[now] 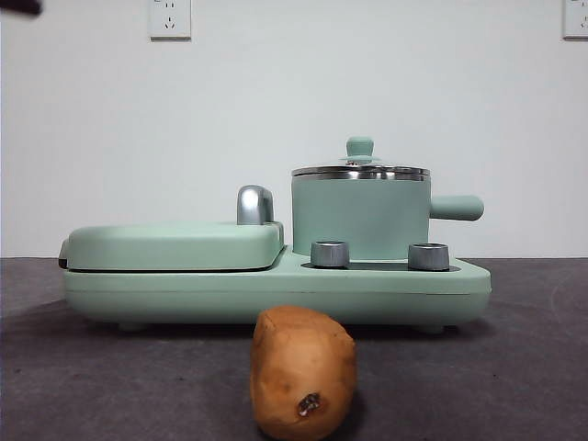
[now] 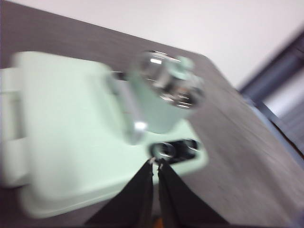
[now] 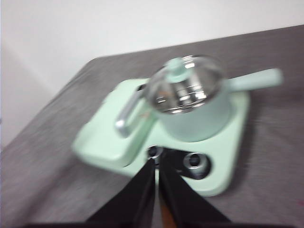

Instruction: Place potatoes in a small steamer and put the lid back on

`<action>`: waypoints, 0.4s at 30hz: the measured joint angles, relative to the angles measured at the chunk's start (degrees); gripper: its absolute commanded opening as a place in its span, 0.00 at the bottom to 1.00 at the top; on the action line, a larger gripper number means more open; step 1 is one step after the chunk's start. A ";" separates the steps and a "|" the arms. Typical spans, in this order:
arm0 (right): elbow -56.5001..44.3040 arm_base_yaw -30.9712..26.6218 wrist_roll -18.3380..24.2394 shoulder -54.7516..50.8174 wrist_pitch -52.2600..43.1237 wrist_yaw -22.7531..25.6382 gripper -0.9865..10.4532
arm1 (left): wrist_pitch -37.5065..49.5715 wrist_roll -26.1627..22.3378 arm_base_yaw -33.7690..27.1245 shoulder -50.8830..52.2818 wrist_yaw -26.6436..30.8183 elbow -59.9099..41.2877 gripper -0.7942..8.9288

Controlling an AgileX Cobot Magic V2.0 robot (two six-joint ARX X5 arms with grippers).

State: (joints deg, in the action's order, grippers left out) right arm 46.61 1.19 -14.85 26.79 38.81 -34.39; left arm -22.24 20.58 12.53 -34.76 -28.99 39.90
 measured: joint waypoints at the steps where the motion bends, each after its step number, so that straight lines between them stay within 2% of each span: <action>1: 0.48 0.00 0.55 0.52 0.13 -1.57 0.09 | -0.70 -0.83 0.42 -1.20 -1.70 1.60 0.10; 5: 0.76 0.00 2.01 1.03 0.70 -4.46 0.09 | -2.12 -2.69 1.84 -4.76 -5.40 5.62 0.11; 9: 0.76 0.00 2.56 1.01 0.79 -4.63 0.09 | -2.78 -3.17 3.17 -6.23 -5.68 7.17 0.12; 10: 0.76 0.00 2.62 1.01 0.81 -4.63 0.10 | -2.91 -3.21 3.52 -6.56 -5.68 7.50 0.14; 12: 0.76 0.00 2.64 1.01 0.83 -4.63 0.15 | -2.84 -3.21 4.15 -7.21 -5.70 8.15 0.26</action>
State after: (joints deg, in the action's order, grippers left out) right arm 47.37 1.19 -12.21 27.79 39.64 -39.03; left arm -25.08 17.37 16.69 -41.98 -34.70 48.05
